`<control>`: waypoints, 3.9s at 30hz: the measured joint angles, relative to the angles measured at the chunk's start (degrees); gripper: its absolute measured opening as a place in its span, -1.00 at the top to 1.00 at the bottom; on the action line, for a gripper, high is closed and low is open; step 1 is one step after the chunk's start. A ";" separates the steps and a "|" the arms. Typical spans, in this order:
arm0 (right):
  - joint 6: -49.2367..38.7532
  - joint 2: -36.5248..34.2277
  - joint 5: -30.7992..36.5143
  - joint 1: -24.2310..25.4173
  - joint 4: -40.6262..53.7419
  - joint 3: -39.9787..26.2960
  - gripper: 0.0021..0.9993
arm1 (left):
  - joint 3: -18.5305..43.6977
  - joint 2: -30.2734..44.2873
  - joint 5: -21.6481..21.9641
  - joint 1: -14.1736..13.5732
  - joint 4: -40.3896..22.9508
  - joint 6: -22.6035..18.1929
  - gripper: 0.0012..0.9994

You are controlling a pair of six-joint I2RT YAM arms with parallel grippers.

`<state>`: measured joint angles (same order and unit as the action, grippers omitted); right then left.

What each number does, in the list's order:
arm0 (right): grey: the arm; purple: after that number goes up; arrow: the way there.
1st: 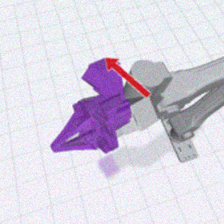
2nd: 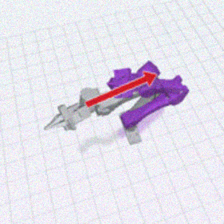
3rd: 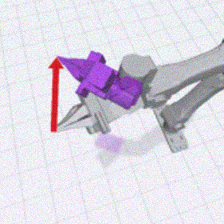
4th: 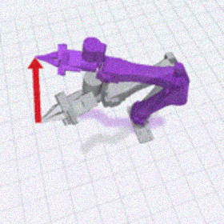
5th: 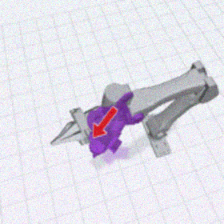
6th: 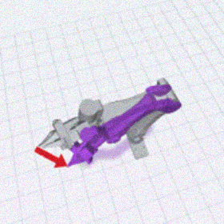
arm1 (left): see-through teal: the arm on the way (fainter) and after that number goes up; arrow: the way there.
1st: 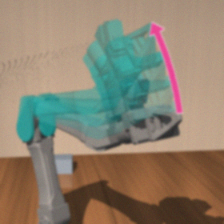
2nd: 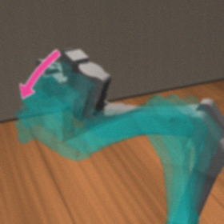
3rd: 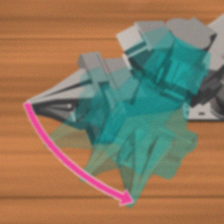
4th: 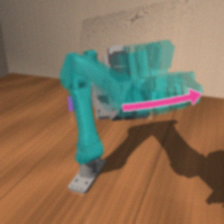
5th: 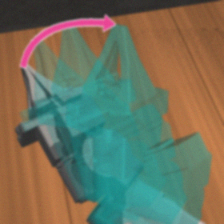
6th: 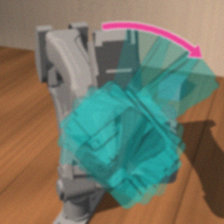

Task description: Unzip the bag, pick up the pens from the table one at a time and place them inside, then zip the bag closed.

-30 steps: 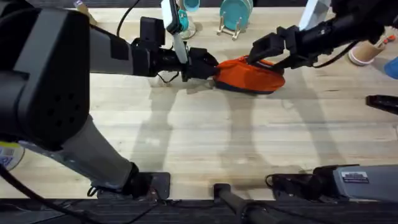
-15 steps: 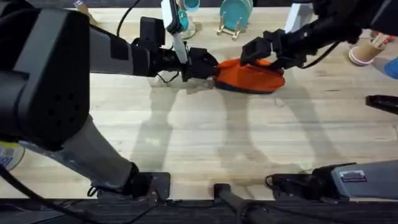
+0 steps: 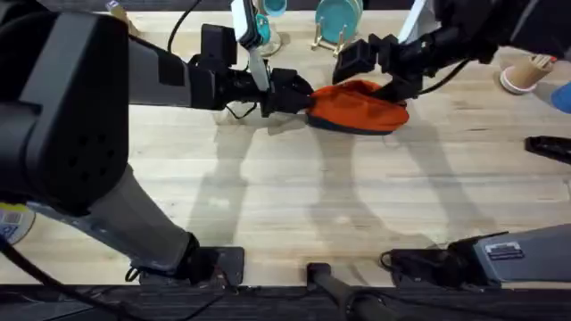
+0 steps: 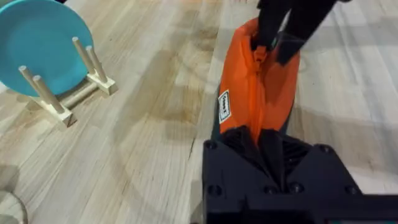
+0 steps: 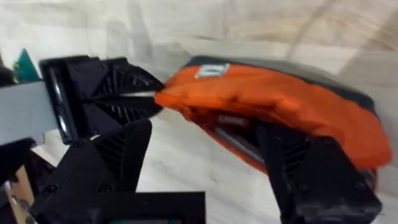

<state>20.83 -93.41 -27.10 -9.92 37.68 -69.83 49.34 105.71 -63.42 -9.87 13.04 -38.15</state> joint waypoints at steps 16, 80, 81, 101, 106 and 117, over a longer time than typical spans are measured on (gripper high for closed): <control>8.16 0.00 -2.36 -3.56 -15.60 7.11 -0.99 | 0.00 -0.02 0.02 0.00 0.00 0.00 0.92; 17.36 24.61 40.42 -27.11 -1.43 7.68 -0.99 | 0.00 0.00 0.02 0.02 0.00 0.00 0.92; 18.36 24.61 41.87 -28.36 -1.42 7.70 -1.00 | 0.00 0.00 0.02 0.02 0.00 0.00 0.92; 32.93 13.83 47.03 -32.82 -2.66 7.68 -1.00 | 0.00 0.00 0.02 0.02 0.00 0.02 0.92; 33.63 10.59 47.05 -32.82 -4.84 7.70 -0.99 | 0.00 0.00 0.02 0.02 0.00 0.00 0.92; 34.26 5.66 47.24 -30.11 -7.57 7.70 -0.99 | 0.00 -0.02 0.26 0.07 -0.17 -0.02 0.92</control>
<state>55.09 -87.75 20.14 -40.03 30.11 -62.13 49.34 105.69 -63.16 -9.80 12.86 -38.17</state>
